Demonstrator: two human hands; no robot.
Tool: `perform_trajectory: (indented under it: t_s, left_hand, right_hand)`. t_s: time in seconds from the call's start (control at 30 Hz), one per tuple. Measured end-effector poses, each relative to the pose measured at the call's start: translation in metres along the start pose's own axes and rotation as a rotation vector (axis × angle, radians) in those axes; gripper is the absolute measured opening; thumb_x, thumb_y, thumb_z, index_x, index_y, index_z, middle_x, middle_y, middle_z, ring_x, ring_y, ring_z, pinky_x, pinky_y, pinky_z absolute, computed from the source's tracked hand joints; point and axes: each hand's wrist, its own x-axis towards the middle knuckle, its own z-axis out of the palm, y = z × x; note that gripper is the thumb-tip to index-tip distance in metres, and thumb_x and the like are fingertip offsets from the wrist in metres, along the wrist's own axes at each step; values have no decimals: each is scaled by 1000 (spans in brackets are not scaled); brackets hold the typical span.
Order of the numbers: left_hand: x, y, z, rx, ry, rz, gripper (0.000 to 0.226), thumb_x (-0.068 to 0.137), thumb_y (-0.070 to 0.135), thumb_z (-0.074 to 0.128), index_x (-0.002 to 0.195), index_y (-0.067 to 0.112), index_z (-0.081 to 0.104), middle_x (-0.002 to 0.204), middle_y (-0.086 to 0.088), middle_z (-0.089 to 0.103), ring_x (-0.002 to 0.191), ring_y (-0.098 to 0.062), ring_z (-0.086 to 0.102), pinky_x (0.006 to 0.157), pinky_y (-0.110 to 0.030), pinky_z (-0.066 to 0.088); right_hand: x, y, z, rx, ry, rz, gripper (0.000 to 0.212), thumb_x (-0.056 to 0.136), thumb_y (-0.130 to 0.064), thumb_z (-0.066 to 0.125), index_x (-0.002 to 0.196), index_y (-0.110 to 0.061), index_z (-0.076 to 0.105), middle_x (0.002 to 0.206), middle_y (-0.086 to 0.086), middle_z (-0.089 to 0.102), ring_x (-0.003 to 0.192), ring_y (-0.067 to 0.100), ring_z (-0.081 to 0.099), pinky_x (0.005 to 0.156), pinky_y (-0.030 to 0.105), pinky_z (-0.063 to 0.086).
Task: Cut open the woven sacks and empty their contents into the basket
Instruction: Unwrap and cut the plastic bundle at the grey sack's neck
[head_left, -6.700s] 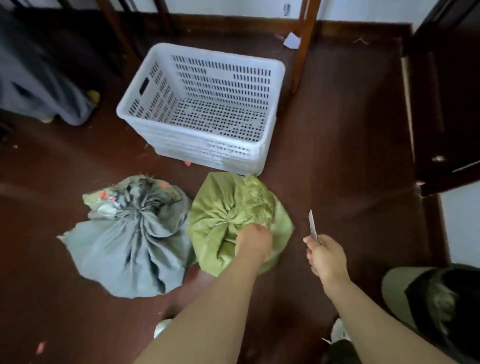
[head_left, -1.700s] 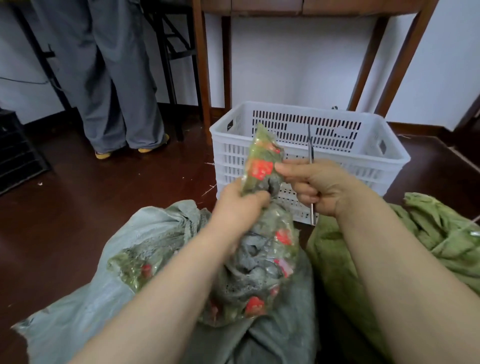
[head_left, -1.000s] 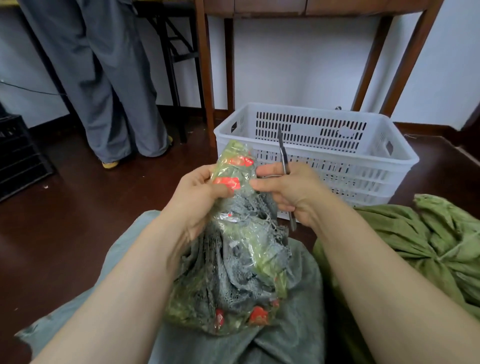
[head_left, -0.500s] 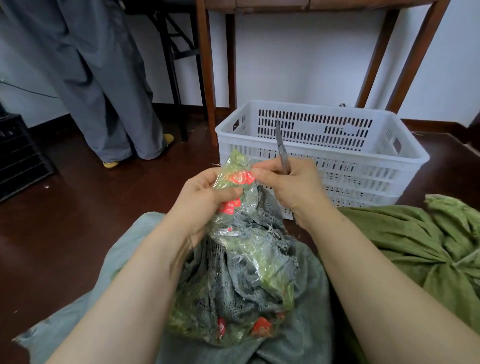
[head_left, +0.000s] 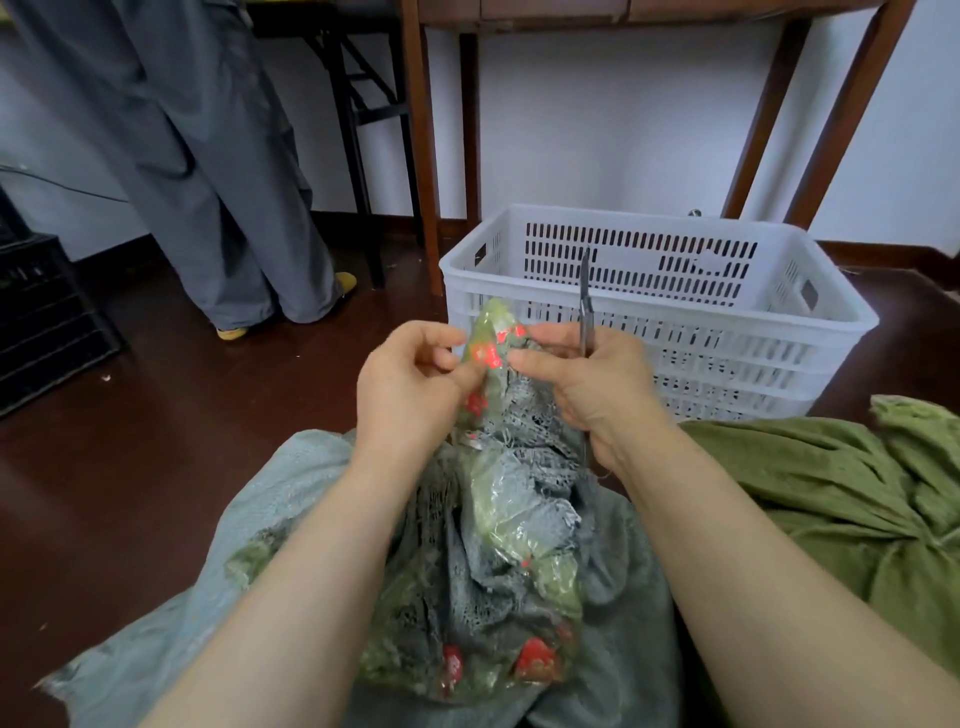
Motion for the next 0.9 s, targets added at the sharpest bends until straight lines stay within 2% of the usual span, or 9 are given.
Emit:
perform_trajectory:
  t_s: [0.07,0.17,0.3,0.43,0.53,0.63,0.73,0.83,0.9]
  left_hand:
    - [0,9,5,-94,-5,-46,17,72,27,77,85,20,68,76,3,66,67,-11,60,71,-35,54]
    - [-1,12,11,-28,29,-44,34,71,44,80,91,19,67,83,0,69,77,-20,67,79,-43,56]
    - [0,10,10,-30,26,-64,31,65,50,74,78,23,68,72,1,69,76,-27,69,74,-51,57]
    - [1,17,12,-133,42,-106,12,73,30,75,74,19,72,74,-5,71,72,-25,67,76,-51,57]
    - [2,18,13,-137,49,-139,7,84,16,70,78,17,72,77,-5,72,72,-17,64,78,-46,57]
    - [2,14,17,-88,34,-154,11,89,21,65,88,13,73,82,-7,72,74,-18,63,80,-45,56]
    - [1,11,24,-184,28,-204,12,91,20,62,84,17,70,87,-13,73,77,-21,65,82,-46,56]
    - [2,11,27,-291,26,-266,15,92,16,60,81,18,69,69,-9,66,50,-6,52,59,-29,49]
    - [2,11,27,-332,18,-292,13,93,15,60,87,13,71,75,-8,68,51,-5,49,57,-23,42]
  right_hand:
    - [1,3,3,-20,-17,-36,22,71,5,77,81,-11,66,65,-2,65,36,-5,51,39,7,38]
    - [4,9,6,-92,-18,-76,24,64,4,81,79,-11,70,73,1,72,64,5,68,63,18,54]
    - [2,9,7,-123,8,-70,28,63,7,81,73,-13,64,70,0,62,57,2,59,51,9,48]
    - [0,6,5,-23,-57,7,20,73,5,73,86,-6,62,55,-1,52,31,2,36,31,16,26]
    - [-1,7,4,16,-102,19,18,76,-10,77,89,-7,64,59,1,57,33,5,34,32,18,23]
    - [0,8,5,3,-56,7,12,78,-6,75,74,-12,65,52,-5,58,31,-1,39,33,11,29]
    - [3,11,7,37,-15,4,12,79,-5,74,72,-10,65,45,-7,52,32,-1,38,34,9,30]
    - [4,15,7,101,6,35,10,78,-5,74,75,-8,66,46,-1,47,33,3,34,33,12,27]
    - [5,15,5,125,-5,55,9,76,-4,75,78,-6,66,48,0,48,33,3,34,31,14,25]
